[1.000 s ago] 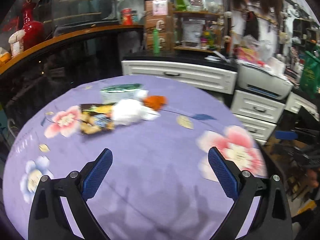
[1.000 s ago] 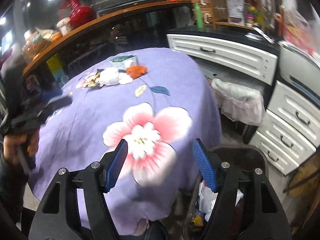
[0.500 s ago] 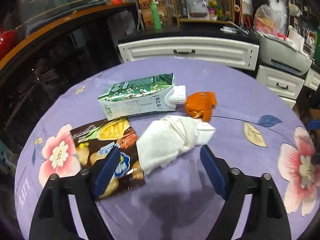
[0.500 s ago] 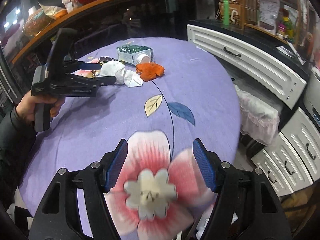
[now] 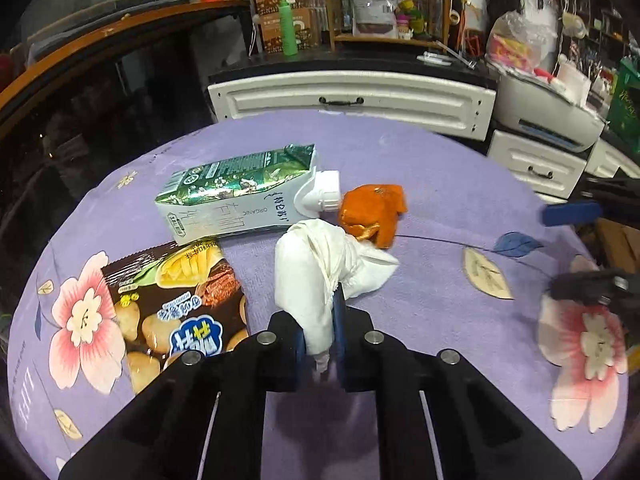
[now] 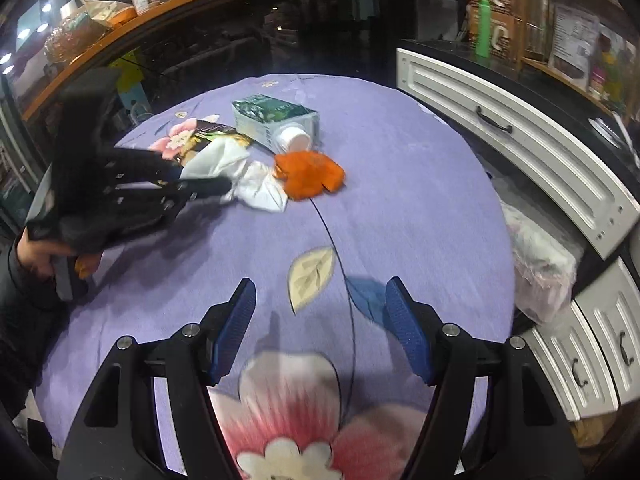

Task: Collect trash
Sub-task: 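Grasp the green drink carton with the right tool while the left tool holds the tissue, then carry the tissue with the left tool while the right tool carries the green carton to the bin, then open the left tool over the bin while the right tool drops the green carton in, then move both tools back over the table toward the snack bag and orange peel, then grasp the orange peel with the right tool while the left tool grasps the snack bag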

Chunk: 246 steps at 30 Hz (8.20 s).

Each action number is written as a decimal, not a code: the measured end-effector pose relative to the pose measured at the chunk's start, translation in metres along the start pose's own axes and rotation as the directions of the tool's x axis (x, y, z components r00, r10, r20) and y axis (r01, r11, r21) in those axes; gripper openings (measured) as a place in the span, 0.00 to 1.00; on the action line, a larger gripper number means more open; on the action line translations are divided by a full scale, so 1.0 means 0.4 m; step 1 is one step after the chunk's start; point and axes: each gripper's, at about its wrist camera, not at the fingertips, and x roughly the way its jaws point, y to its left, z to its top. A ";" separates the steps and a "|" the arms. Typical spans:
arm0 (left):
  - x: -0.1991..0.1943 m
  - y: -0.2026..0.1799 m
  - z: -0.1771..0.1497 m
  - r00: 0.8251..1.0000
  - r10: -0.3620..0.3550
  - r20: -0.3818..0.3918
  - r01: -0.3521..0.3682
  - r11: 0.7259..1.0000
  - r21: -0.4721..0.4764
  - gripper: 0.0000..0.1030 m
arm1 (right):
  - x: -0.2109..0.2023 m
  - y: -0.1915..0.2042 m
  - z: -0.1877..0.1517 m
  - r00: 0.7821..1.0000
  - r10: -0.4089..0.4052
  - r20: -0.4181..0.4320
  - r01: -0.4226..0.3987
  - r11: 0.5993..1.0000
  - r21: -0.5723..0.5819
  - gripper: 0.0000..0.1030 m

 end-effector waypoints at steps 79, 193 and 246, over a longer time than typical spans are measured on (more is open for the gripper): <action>-0.222 -0.659 -0.119 0.938 -0.327 0.112 0.323 0.945 0.051 0.11 | -0.459 -0.235 -0.512 0.965 -0.257 0.058 0.239 0.947 0.213 0.48; -0.282 -0.089 -0.188 0.978 0.192 0.080 -0.157 0.934 -0.320 0.93 | -0.229 0.049 -0.237 0.982 -0.118 0.147 0.095 0.983 0.158 0.73; -0.034 0.237 -0.056 0.975 0.213 -0.063 -0.220 0.881 -0.419 0.94 | 0.234 0.045 0.177 0.989 -0.145 -0.034 0.148 0.985 0.089 0.12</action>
